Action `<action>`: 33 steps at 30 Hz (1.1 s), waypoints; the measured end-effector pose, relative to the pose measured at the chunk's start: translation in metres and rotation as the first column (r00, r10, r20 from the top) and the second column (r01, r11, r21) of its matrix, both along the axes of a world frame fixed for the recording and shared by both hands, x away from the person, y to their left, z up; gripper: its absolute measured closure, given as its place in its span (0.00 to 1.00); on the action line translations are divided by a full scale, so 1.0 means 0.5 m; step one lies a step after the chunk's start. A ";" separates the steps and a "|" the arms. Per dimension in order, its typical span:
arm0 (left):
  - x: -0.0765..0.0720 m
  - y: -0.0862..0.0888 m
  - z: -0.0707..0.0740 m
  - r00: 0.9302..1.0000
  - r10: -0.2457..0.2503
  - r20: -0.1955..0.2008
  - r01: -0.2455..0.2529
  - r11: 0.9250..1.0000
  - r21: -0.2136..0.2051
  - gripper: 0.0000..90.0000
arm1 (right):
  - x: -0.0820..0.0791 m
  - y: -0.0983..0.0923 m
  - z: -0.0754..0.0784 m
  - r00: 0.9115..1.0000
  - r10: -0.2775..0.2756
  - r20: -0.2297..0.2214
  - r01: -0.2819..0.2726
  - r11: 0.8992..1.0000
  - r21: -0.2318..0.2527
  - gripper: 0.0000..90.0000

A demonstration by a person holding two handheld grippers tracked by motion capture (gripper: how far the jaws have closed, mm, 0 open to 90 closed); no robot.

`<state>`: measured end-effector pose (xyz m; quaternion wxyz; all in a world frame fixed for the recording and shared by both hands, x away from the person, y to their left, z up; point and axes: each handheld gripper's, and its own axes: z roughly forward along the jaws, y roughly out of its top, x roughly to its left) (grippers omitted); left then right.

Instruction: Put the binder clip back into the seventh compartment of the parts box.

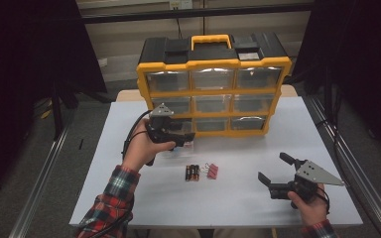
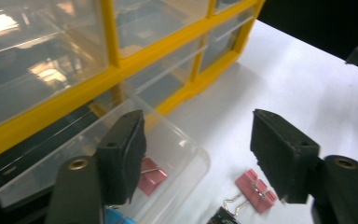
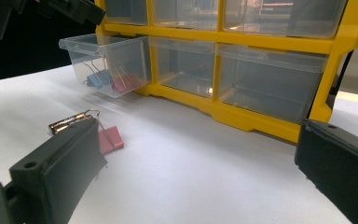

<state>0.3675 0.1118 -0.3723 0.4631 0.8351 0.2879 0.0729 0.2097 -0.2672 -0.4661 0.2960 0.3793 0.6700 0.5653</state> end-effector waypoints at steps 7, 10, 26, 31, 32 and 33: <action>-0.019 -0.014 -0.008 0.998 -0.054 -0.016 0.054 0.998 0.008 0.28 | 0.000 0.000 0.000 1.000 0.000 0.000 0.000 1.000 -0.001 0.00; -0.024 -0.019 -0.012 0.997 -0.070 -0.028 0.069 0.998 -0.013 0.26 | 0.000 0.000 0.000 1.000 0.000 -0.001 0.000 1.000 -0.002 0.00; -0.065 -0.060 -0.041 0.990 -0.134 -0.040 0.134 0.991 0.013 0.17 | 0.000 0.000 0.001 1.000 0.001 -0.001 -0.001 1.000 0.002 0.00; -0.074 -0.070 -0.052 0.987 -0.148 -0.055 0.149 0.989 0.002 0.16 | 0.000 0.000 0.001 1.000 0.001 -0.002 -0.001 1.000 0.005 0.00; -0.075 -0.072 -0.053 0.987 -0.150 -0.051 0.151 0.989 0.005 0.16 | 0.000 0.000 0.001 1.000 0.000 -0.002 0.000 1.000 0.004 0.00; -0.077 -0.073 -0.056 0.987 -0.148 -0.054 0.148 0.989 -0.001 0.16 | 0.000 0.000 0.001 1.000 0.000 -0.001 0.000 1.000 0.004 0.00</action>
